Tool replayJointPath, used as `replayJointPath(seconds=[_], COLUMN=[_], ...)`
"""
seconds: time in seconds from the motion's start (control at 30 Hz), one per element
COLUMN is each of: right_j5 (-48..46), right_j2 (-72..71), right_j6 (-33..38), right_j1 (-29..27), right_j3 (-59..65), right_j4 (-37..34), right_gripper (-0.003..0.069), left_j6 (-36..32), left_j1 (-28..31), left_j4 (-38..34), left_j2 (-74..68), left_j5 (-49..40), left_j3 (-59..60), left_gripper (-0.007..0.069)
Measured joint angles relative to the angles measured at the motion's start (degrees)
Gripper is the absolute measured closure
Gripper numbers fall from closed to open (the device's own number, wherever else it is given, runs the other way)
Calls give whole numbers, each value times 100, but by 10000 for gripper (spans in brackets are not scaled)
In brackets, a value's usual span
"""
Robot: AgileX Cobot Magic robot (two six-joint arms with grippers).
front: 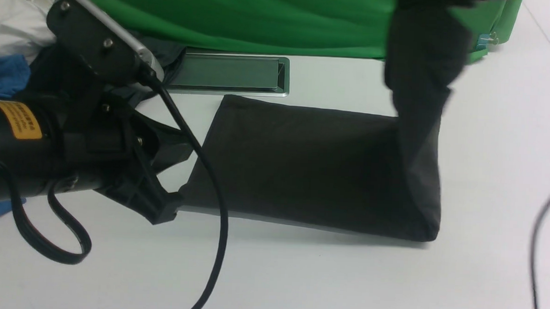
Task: Fold a long-sleeved shirt on a white desktop.
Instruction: 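Fold the right end of the dark garment over onto its left end with the right gripper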
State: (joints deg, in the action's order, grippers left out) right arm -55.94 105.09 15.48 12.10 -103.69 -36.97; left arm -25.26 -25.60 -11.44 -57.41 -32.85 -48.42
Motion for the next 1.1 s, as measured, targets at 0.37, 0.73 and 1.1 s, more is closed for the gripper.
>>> replayJointPath(seconds=[0.37, 0.73, 1.1], right_j5=[43, 284, 762], right_j2=[1016, 1549, 1702], right_j6=[0, 0, -292], right_j1=[819, 1163, 1302], right_j3=[-961, -1126, -1194], right_j4=[-235, -438, -665], right_gripper=[606, 606, 210], left_j6=[151, 156, 156], left_j1=[0, 0, 0], left_j4=[132, 132, 95], left_j2=[0, 0, 0], left_j5=[-4, -4, -18], left_j3=[17, 17, 17], left_gripper=[606, 606, 606])
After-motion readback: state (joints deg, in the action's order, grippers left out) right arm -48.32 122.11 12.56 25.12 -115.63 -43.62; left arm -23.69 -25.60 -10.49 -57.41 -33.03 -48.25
